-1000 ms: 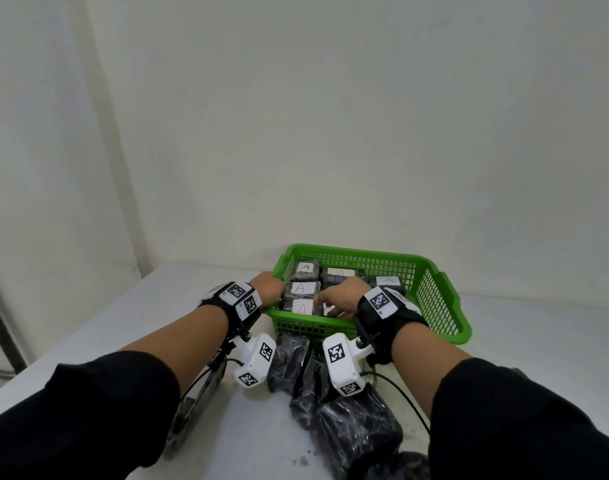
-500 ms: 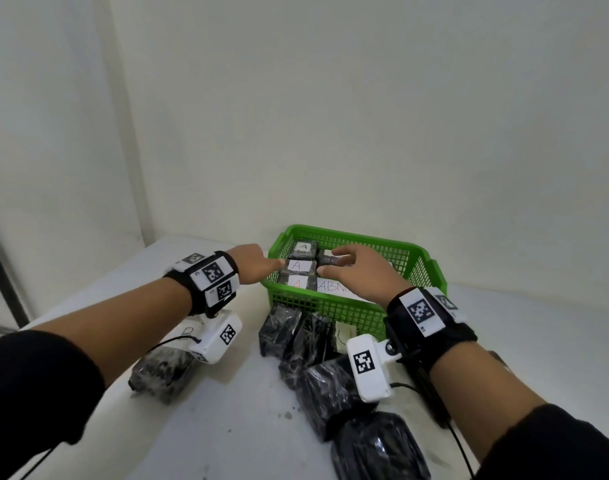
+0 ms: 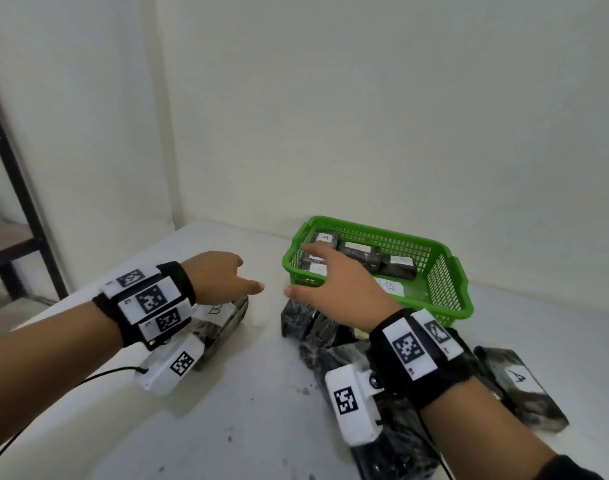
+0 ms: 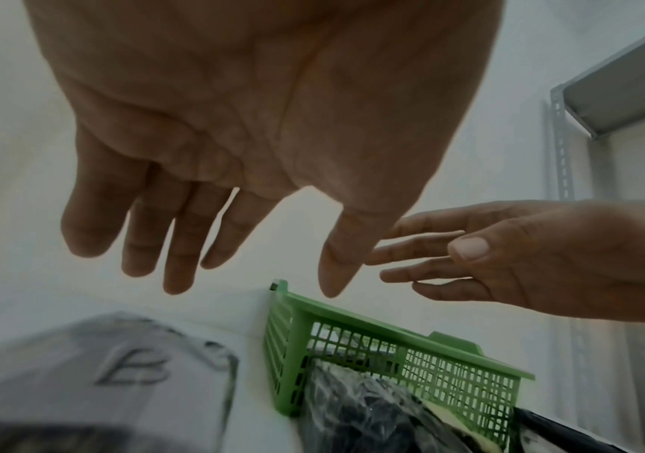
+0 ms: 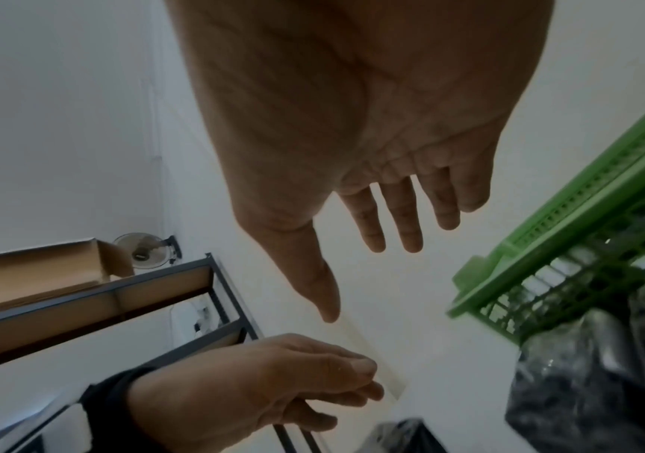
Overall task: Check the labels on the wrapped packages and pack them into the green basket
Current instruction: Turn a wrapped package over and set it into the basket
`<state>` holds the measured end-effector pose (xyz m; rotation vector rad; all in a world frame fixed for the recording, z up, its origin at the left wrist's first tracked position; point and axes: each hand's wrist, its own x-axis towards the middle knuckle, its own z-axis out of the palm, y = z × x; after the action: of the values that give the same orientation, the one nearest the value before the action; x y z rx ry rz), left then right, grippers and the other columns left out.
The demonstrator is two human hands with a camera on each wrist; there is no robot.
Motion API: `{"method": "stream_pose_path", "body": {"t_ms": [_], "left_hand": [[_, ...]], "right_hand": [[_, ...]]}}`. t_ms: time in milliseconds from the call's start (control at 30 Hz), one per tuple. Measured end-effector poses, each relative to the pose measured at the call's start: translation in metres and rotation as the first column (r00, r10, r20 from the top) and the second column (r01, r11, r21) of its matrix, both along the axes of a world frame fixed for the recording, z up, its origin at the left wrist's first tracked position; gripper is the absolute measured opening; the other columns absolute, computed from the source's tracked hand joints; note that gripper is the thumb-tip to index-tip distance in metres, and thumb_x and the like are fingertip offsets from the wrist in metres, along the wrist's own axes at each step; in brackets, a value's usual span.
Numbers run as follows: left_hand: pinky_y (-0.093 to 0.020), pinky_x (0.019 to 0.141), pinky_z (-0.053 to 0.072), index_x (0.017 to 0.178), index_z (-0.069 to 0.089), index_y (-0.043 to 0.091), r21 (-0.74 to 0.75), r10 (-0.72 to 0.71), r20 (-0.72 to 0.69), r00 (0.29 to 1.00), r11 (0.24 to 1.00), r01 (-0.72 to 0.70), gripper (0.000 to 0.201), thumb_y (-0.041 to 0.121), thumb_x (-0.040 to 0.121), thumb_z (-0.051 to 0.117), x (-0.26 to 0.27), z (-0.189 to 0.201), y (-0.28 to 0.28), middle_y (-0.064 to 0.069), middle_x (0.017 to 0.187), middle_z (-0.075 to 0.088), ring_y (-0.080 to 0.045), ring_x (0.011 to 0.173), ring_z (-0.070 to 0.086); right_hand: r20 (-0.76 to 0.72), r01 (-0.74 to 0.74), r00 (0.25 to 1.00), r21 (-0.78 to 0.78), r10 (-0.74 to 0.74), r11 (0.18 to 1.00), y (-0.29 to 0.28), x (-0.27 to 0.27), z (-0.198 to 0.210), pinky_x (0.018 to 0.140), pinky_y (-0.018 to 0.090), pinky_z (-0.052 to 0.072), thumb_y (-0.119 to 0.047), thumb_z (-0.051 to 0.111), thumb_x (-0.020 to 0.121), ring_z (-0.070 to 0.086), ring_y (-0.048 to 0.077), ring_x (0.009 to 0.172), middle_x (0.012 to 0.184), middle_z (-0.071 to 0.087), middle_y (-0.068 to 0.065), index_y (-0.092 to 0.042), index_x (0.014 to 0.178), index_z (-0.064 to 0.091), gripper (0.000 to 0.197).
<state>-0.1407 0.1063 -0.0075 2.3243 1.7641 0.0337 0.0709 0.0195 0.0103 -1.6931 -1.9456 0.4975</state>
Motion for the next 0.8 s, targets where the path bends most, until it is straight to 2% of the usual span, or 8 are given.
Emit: {"method": "stream_pose_path", "body": {"t_ms": [100,233,333,400,467,533,600,800], "left_hand": [[-0.031,0.113,0.034,0.154,0.031,0.01,-0.001,0.005,-0.024,1.0,1.0,-0.005,0.089,0.067,0.089,0.051,-0.019,-0.002,-0.015,-0.006,0.156,0.04,-0.022,0.141,0.04],[-0.029,0.113,0.031,0.155,0.027,0.011,-0.029,0.022,-0.045,0.999,0.999,-0.023,0.097,0.073,0.085,0.051,-0.042,-0.008,-0.033,-0.004,0.158,0.036,-0.02,0.144,0.036],[-0.033,0.108,0.04,0.146,0.041,0.012,-0.072,0.047,-0.028,0.998,0.996,-0.049,0.114,0.088,0.062,0.044,-0.053,-0.014,-0.043,-0.005,0.144,0.052,-0.021,0.132,0.049],[-0.035,0.104,0.045,0.138,0.048,0.011,-0.09,0.056,-0.004,0.998,0.994,-0.056,0.121,0.09,0.046,0.037,-0.057,-0.018,-0.048,-0.005,0.135,0.058,-0.021,0.123,0.055],[-0.033,0.098,0.047,0.133,0.051,0.012,-0.106,0.053,0.006,0.999,0.993,-0.052,0.107,0.088,0.058,0.049,-0.057,-0.022,-0.051,-0.004,0.129,0.06,-0.021,0.118,0.057],[-0.027,0.082,0.048,0.118,0.057,0.019,-0.111,0.031,0.038,0.999,0.993,-0.027,0.075,0.077,0.071,0.063,-0.057,-0.027,-0.053,0.001,0.11,0.064,-0.017,0.099,0.061],[-0.024,0.074,0.046,0.107,0.057,0.024,-0.111,0.018,0.083,0.996,0.994,-0.009,0.057,0.069,0.074,0.069,-0.056,-0.032,-0.054,0.004,0.099,0.065,-0.013,0.087,0.06],[-0.026,0.068,0.047,0.102,0.061,0.019,-0.045,0.049,0.149,0.988,0.998,-0.042,0.044,0.049,0.074,0.074,-0.057,-0.041,-0.05,0.002,0.094,0.067,-0.015,0.081,0.059]], "right_hand": [[0.048,-0.093,0.994,-0.026,0.095,0.995,0.004,-0.026,-0.01,0.116,0.028,0.032,-0.044,0.076,0.09,0.038,0.015,0.15,0.165,0.039,-0.005,-0.028,0.161,0.033,0.084],[0.119,-0.187,0.973,-0.095,0.197,0.978,0.017,-0.053,-0.029,0.122,0.032,0.028,-0.039,0.076,0.091,0.03,0.018,0.154,0.167,0.032,-0.002,-0.026,0.163,0.028,0.088],[0.164,-0.214,0.958,-0.147,0.237,0.966,0.028,-0.065,-0.045,0.123,0.035,0.028,-0.032,0.078,0.089,0.028,0.021,0.155,0.168,0.031,0.001,-0.023,0.163,0.027,0.09],[0.189,-0.223,0.949,-0.163,0.253,0.961,0.035,-0.072,-0.052,0.123,0.036,0.029,-0.027,0.079,0.088,0.029,0.022,0.155,0.168,0.032,0.003,-0.021,0.163,0.028,0.091],[0.215,-0.228,0.94,-0.176,0.264,0.958,0.043,-0.078,-0.056,0.122,0.036,0.031,-0.024,0.079,0.087,0.031,0.023,0.154,0.167,0.033,0.005,-0.021,0.163,0.028,0.092],[0.239,-0.239,0.93,-0.185,0.279,0.953,0.05,-0.082,-0.058,0.121,0.035,0.032,-0.021,0.08,0.087,0.035,0.025,0.152,0.166,0.035,0.006,-0.019,0.163,0.028,0.092],[0.259,-0.249,0.92,-0.193,0.294,0.949,0.056,-0.087,-0.059,0.12,0.034,0.032,-0.019,0.08,0.086,0.038,0.026,0.15,0.165,0.037,0.008,-0.019,0.163,0.029,0.092],[0.204,-0.264,0.932,-0.18,0.298,0.948,0.069,-0.09,-0.065,0.112,0.031,0.039,-0.014,0.075,0.09,0.049,0.028,0.141,0.155,0.052,0.01,-0.019,0.16,0.035,0.081]]}}
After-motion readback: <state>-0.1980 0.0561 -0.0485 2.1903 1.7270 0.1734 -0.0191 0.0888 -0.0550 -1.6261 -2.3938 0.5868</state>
